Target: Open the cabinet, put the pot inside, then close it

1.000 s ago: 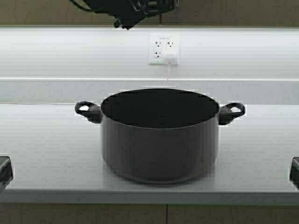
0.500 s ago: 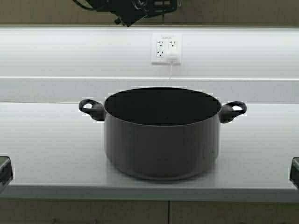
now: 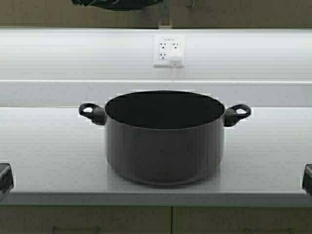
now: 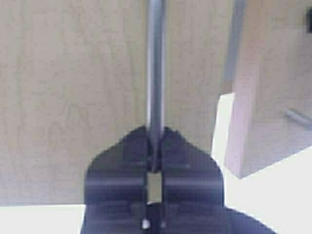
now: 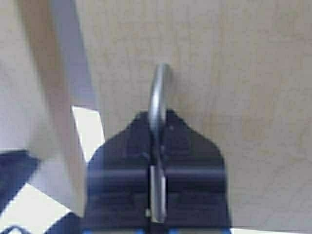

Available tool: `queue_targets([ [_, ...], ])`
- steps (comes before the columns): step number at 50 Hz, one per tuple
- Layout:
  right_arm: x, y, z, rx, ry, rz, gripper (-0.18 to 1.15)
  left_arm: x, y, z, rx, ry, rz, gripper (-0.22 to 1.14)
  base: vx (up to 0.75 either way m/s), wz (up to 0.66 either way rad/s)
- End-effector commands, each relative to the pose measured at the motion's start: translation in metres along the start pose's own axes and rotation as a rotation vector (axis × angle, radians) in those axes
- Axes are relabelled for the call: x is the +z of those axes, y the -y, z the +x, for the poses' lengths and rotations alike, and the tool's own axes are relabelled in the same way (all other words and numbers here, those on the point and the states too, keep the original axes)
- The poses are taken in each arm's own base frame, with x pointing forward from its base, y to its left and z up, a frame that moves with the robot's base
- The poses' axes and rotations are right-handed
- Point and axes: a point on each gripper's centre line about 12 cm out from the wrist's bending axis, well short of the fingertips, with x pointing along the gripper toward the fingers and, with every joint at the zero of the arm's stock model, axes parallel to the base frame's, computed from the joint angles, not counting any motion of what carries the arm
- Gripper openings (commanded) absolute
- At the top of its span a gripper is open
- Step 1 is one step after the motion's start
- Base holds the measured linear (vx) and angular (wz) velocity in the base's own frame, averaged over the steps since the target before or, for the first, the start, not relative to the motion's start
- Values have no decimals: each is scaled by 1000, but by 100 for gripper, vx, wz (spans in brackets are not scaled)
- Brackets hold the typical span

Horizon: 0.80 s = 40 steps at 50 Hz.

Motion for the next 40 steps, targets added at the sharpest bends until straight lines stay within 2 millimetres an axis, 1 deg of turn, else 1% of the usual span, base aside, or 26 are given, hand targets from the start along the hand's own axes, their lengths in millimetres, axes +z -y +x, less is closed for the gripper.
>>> queue_targets([
  [1, 6, 5, -19, 13, 26, -19, 6, 24, -17, -21, 15, 50, -23, 2, -9, -1],
  [6, 4, 12, -29, 14, 20, -21, 6, 25, -27, -31, 21, 40, -3, 2, -11, -1],
  [13, 0, 26, -42, 12, 1, -26, 6, 23, -40, -45, 23, 6, -2, 2, -13, -1],
  [21, -4, 42, -55, 11, -25, -49, 6, 26, -55, -62, 38, 8, -10, 2, -15, -2],
  [33, -11, 68, -64, -13, -82, -36, 6, 26, -72, -71, 41, -50, -27, 2, -15, -2],
  [40, -10, 76, -73, -21, -88, -37, 6, 28, -83, -82, 59, -50, -34, 2, -11, 3],
])
